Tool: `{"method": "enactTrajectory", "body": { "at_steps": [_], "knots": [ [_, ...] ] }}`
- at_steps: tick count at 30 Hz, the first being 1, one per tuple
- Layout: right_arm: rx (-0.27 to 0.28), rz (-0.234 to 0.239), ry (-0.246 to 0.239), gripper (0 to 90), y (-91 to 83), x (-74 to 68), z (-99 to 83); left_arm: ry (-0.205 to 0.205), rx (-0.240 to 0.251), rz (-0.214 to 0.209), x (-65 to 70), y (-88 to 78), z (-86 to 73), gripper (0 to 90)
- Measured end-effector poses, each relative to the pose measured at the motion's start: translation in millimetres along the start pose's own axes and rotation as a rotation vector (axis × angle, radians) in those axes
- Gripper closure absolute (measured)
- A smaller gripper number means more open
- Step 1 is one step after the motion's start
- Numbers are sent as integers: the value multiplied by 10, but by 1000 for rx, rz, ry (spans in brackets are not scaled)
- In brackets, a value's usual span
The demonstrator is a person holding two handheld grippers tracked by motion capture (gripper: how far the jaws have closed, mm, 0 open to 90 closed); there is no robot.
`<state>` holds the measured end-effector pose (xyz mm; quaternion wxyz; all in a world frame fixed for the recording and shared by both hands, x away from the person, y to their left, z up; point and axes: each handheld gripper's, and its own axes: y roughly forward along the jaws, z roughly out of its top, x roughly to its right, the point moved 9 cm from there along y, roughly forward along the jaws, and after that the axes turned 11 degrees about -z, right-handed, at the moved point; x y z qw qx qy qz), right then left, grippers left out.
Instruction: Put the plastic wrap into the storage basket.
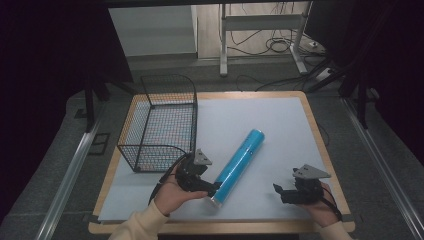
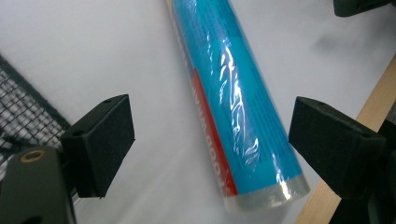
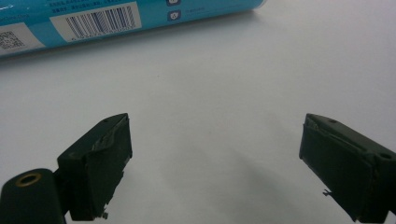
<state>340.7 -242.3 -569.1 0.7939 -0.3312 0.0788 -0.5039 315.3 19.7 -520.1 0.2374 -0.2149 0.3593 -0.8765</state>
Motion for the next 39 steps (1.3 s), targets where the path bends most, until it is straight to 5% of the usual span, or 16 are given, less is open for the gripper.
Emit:
{"method": "enactTrajectory", "body": {
  "at_steps": [12, 39],
  "knots": [
    [-4, -3, 2, 97, 1, 13, -5, 17, -19, -12, 52, 171, 250, 128],
    [4, -8, -9, 98, -6, 22, -1, -1, -84, -29, 18, 519, 439, 116]
  ]
}}
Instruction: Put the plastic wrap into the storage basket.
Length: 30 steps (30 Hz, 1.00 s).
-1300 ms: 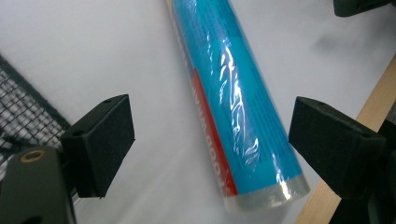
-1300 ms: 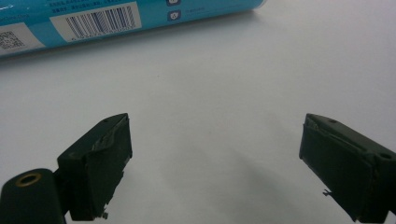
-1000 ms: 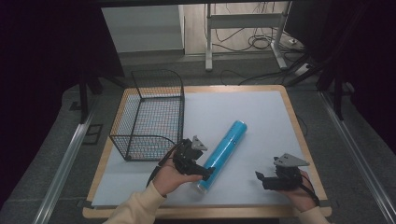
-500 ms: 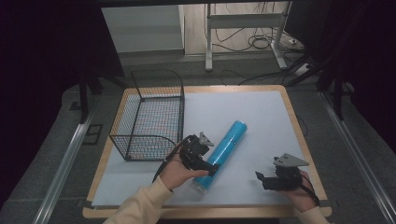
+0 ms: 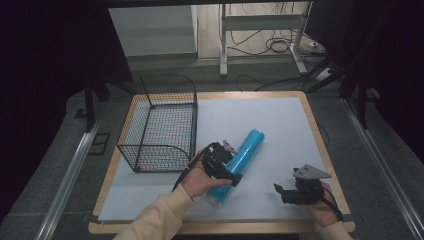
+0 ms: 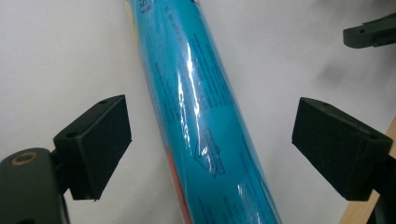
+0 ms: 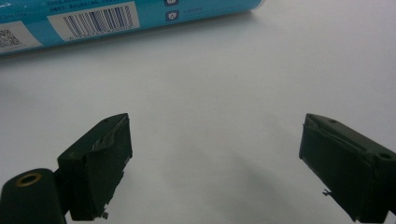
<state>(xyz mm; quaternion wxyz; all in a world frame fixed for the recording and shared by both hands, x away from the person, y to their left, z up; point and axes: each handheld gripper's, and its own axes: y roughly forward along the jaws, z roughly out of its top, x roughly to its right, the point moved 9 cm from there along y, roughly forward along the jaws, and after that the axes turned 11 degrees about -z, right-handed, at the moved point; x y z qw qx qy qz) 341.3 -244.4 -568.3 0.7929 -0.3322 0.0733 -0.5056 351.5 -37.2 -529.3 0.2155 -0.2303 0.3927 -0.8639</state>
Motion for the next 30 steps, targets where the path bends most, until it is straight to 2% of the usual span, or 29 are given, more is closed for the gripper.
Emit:
{"method": "enactTrajectory", "body": {
  "at_steps": [10, 20, 24, 26, 30],
  "knots": [
    [6, -2, 4, 98, -16, 8, 16, -36, -38, 19, -98, 145, 100, 109],
    [9, 0, 5, 98, -19, 9, 21, -67, -93, 29, -173, 397, 193, 105],
    [8, 0, 6, 98, -16, 13, 18, -85, -117, 28, -211, 452, 209, 106],
    [6, 1, 8, 98, -13, 12, 17, -116, -137, 55, -268, 527, 211, 124],
    [7, 2, 7, 98, -15, 12, 17, -138, -169, 56, -307, 616, 173, 132]
  ]
}}
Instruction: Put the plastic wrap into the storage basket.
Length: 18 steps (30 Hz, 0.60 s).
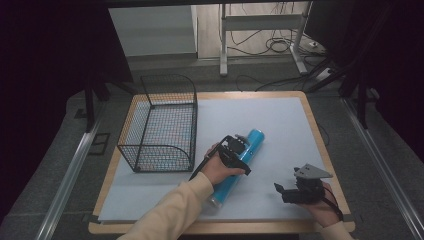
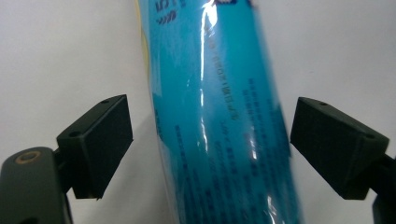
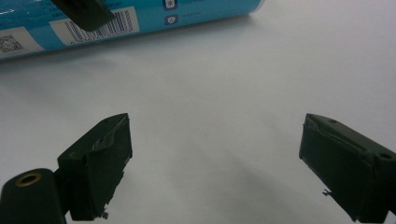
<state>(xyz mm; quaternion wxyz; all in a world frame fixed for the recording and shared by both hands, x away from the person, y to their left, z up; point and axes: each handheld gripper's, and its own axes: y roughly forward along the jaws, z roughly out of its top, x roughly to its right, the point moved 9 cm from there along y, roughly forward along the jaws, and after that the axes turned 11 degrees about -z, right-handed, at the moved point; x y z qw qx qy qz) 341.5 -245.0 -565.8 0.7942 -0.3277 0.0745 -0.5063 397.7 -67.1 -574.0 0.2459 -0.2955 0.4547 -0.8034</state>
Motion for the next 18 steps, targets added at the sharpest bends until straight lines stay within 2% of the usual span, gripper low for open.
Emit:
{"method": "enactTrajectory", "body": {
  "at_steps": [6, 7, 10, 18],
  "knots": [
    [-3, 0, -1, 98, 5, 3, -4, -21, -33, -6, -43, 83, -17, 140],
    [-3, 1, 0, 98, 6, -3, -3, -35, -38, -24, -42, 120, -15, 145],
    [-2, -3, -3, 98, -4, 8, 0, -38, -52, -32, -38, 164, -31, 160],
    [-9, -6, 1, 98, 10, 23, -13, -33, -71, 6, -39, 168, -23, 210]
  ]
}}
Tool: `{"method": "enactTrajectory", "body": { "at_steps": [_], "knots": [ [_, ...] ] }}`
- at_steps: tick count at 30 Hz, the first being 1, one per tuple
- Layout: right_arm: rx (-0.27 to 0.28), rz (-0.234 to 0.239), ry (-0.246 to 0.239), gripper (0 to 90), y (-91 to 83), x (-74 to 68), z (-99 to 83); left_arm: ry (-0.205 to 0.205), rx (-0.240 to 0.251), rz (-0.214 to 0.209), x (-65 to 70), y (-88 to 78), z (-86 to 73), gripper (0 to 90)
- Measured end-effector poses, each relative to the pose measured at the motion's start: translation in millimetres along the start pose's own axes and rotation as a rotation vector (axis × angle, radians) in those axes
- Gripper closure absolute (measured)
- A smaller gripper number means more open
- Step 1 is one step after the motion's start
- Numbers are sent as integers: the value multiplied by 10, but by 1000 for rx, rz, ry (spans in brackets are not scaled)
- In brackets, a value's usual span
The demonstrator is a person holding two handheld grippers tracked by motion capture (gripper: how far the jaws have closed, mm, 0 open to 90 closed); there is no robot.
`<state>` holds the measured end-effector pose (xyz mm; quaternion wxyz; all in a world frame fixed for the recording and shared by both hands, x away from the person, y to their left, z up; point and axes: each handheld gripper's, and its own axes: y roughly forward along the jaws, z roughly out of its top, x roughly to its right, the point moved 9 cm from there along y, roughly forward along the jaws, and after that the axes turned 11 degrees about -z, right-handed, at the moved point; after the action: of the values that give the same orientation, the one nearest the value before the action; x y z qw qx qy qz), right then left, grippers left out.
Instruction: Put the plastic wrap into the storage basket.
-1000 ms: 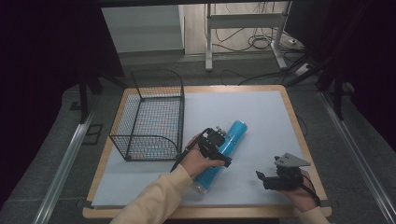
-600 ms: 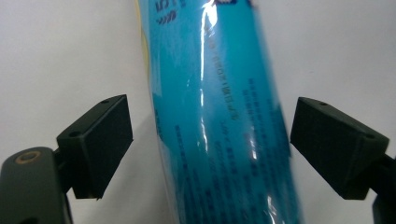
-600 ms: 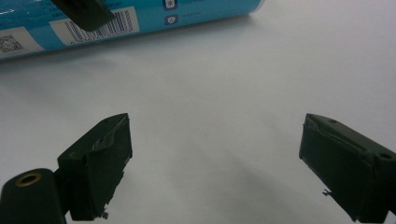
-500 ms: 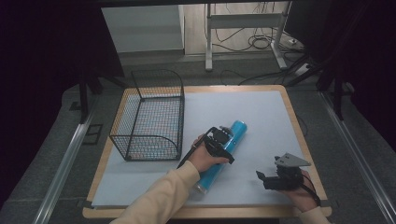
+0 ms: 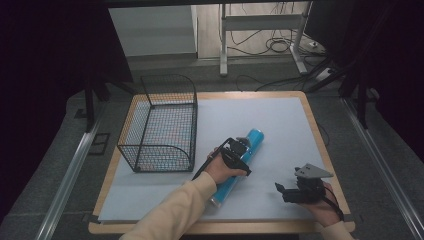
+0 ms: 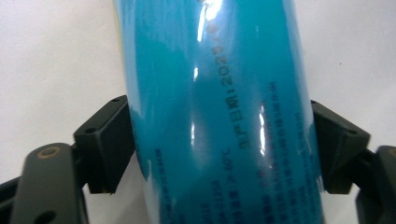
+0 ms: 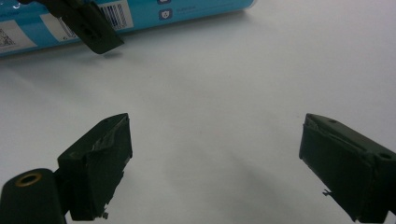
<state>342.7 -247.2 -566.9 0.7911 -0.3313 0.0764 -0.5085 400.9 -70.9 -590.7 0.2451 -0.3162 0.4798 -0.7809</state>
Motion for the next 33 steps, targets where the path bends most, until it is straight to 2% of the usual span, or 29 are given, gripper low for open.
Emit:
{"method": "enactTrajectory", "body": {
  "at_steps": [2, 4, 10, 11, 13, 16, 20, 27, 33],
  "knots": [
    [0, 1, -1, 98, -2, -7, 3, -2, 1, 8, -7, -8, 7, 234],
    [0, 1, -1, 98, -4, -7, 4, -9, 7, -6, -10, -20, 12, 279],
    [2, 0, -1, 98, -4, -2, 4, -21, 0, -33, -24, -43, 8, 286],
    [3, -2, 2, 98, -6, 4, 6, -33, -3, -51, -24, -45, 15, 287],
    [4, -1, 2, 98, -11, 12, 7, -36, -7, -60, -25, -49, 16, 289],
    [9, -2, 5, 98, -9, 16, 10, -21, -23, -83, -18, -70, 6, 294],
    [8, -1, 3, 98, -7, 17, 10, -7, -30, -93, -5, -110, 4, 298],
    [7, -1, 3, 98, -7, 13, 9, 85, -26, -115, 60, -351, 49, 304],
    [9, -2, 5, 98, -9, 15, 10, 119, -3, -128, 103, -516, 89, 309]
  ]
}}
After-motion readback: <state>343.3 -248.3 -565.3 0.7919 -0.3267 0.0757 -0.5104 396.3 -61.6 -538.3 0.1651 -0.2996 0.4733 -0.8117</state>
